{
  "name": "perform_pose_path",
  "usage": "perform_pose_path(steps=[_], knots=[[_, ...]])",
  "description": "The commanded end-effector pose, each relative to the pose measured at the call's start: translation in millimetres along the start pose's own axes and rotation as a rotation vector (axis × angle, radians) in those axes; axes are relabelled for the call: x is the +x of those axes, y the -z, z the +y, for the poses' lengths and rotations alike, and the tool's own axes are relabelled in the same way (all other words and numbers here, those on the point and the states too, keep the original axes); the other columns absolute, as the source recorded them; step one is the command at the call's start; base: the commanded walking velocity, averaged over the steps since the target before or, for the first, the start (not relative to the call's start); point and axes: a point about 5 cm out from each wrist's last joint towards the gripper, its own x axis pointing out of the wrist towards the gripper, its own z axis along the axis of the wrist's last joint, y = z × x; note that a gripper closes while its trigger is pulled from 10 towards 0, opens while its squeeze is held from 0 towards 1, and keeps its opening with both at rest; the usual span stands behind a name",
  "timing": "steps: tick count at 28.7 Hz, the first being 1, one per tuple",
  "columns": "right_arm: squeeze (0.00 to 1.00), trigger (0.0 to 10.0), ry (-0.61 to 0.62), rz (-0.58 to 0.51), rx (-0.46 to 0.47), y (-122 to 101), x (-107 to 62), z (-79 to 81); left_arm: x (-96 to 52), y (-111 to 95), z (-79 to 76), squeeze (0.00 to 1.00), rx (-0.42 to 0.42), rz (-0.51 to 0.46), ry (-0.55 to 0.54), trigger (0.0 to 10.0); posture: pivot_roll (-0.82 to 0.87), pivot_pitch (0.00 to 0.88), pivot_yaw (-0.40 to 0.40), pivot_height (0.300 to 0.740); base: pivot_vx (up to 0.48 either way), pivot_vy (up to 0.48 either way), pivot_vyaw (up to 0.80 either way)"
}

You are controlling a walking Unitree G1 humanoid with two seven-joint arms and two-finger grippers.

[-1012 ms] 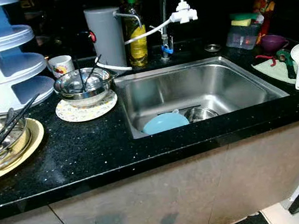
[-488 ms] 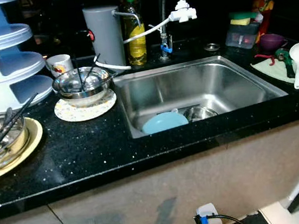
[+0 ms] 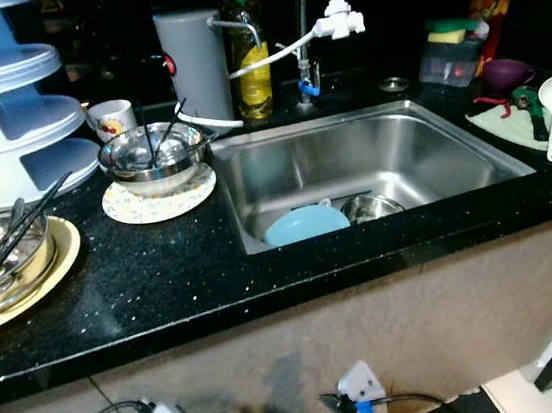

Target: Kitchen organization

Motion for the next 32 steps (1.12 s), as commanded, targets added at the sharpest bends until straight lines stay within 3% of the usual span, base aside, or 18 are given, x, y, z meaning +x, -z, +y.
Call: perform_pose_path(steps=[1,5,11,14,15,18,23,27,29,32], knots=[[0.0,10.0,-0.05,-0.01,0.029,-3.2,-1.6,4.3,-1.3,-5.8,-4.0,0.0,-0.022,-0.005,0.053,10.0,0.03,0.156,-0.032,0.74,0.0,0.0,0.0],[0.0,10.0,-0.189,-0.017,-0.012,-30.6,-8.6,5.7,-1.9,-33.7,-4.9,0.0,0.002,-0.018,0.208,10.0,0.03,0.153,-0.032,0.74,0.0,0.0,0.0],[0.0,10.0,-0.264,-0.055,-0.014,-61.3,-14.4,1.5,-8.3,-60.1,3.1,0.0,0.015,-0.033,0.309,10.0,0.04,0.145,-0.027,0.74,0.0,0.0,0.0],[0.0,10.0,-0.312,-0.073,0.02,-72.7,-16.9,3.6,-10.9,-73.2,4.9,0.0,-0.003,-0.043,0.348,10.0,0.04,0.145,-0.027,0.74,0.0,0.0,0.0],[0.0,10.0,-0.393,-0.1,0.059,-87.0,-21.1,8.5,-12.0,-90.8,6.9,0.0,-0.023,-0.068,0.381,10.0,0.05,0.138,-0.027,0.74,0.0,0.0,0.0],[0.0,10.0,-0.479,-0.143,0.11,-104.7,-26.5,14.0,-12.8,-108.4,7.9,0.0,-0.03,-0.087,0.417,10.0,0.06,0.131,-0.028,0.74,0.0,0.0,0.0],[0.0,10.0,-0.523,-0.259,0.151,-131.3,-28.9,15.5,-11.9,-125.1,10.5,0.0,-0.022,-0.126,0.423,10.0,0.06,0.126,-0.026,0.74,0.0,0.0,0.0],[0.0,10.0,-0.494,-0.416,0.152,-164.5,-28.2,10.0,-5.9,-160.0,26.8,0.0,0.025,-0.252,0.358,10.0,0.06,0.123,-0.026,0.74,0.0,0.0,0.0],[0.0,10.0,-0.507,-0.453,0.156,-176.4,-30.0,10.9,-4.3,-176.6,32.6,0.0,0.034,-0.294,0.357,10.0,0.06,0.12,-0.024,0.74,0.0,0.0,0.0],[0.0,10.0,-0.516,-0.474,0.161,-183.0,-31.2,11.7,-4.0,-184.8,34.8,0.0,0.035,-0.315,0.362,10.0,0.06,0.119,-0.022,0.74,0.0,0.0,0.0]])
